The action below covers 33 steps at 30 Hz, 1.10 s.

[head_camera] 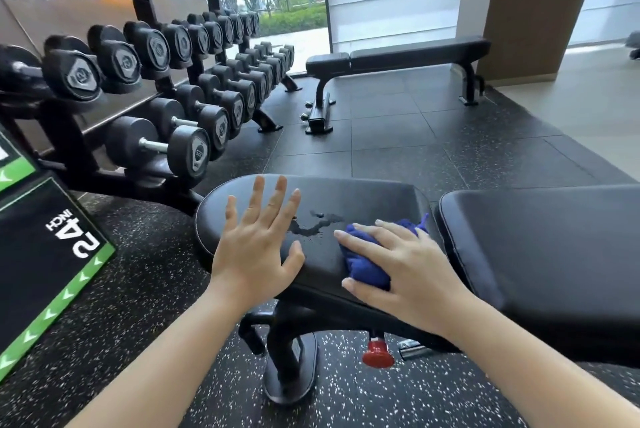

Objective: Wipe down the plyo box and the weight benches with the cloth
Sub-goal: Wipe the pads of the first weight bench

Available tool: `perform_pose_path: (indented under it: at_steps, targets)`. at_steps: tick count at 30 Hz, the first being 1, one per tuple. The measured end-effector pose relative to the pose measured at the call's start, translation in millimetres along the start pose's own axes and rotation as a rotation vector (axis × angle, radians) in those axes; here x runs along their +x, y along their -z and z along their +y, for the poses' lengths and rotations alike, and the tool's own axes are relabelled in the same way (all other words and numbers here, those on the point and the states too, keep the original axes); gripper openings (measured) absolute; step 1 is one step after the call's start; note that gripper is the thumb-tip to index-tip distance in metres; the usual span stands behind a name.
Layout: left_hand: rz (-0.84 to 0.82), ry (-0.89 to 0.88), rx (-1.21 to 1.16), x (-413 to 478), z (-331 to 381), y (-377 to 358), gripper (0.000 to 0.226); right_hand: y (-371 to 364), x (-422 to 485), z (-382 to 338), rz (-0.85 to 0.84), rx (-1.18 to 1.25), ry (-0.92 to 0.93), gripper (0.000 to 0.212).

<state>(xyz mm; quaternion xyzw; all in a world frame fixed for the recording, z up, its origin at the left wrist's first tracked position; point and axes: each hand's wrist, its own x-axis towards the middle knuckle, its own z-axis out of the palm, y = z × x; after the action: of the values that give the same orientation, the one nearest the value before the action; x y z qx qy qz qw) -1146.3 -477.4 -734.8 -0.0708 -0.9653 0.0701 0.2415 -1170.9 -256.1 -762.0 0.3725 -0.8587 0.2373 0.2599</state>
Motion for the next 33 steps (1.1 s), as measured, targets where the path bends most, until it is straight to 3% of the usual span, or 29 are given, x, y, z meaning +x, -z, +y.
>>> perform_pose_path:
  at_steps: [2, 4, 6, 9, 12, 16, 19, 22, 25, 27, 33]
  targets:
    - [0.001, 0.001, 0.005, 1, 1, -1, 0.069, -4, 18, 5, -0.053, 0.017, -0.05, 0.061]
    - [-0.001, 0.005, 0.002, 0, 0, -2, 0.07, -11, 49, 13, -0.21, -0.027, -0.152, 0.069]
    - [0.005, 0.011, -0.026, 0, -1, -3, 0.07, -25, 85, 28, -0.327, -0.082, -0.245, 0.064]
    - [0.013, 0.041, -0.089, -1, -1, -3, 0.073, -44, 124, 43, -0.357, -0.122, -0.305, 0.056]
    - [0.02, 0.053, -0.144, 0, 0, 0, 0.076, -47, 121, 41, -0.334, -0.126, -0.296, 0.055]
    - [0.02, 0.045, -0.209, -4, -3, 0, 0.077, -23, 63, -3, -0.219, 0.007, -0.12, 0.068]
    - [0.046, 0.054, -0.267, -9, -10, -3, 0.075, -17, 17, -40, -0.045, -0.032, 0.069, 0.059]
    - [0.071, 0.092, -0.234, -12, -35, -3, 0.073, -18, 18, -42, -0.018, -0.047, 0.135, 0.054]
    - [-0.007, 0.256, -0.209, -14, -71, -6, 0.086, -24, 57, -38, -0.127, 0.026, -0.004, 0.064]
    - [-0.046, 0.31, -0.29, -13, -82, -6, 0.09, -38, 93, -29, -0.259, -0.055, -0.13, 0.064]
    - [-0.09, 0.202, -0.229, -12, -84, -4, 0.077, -70, 156, -5, -0.368, -0.158, -0.244, 0.058]
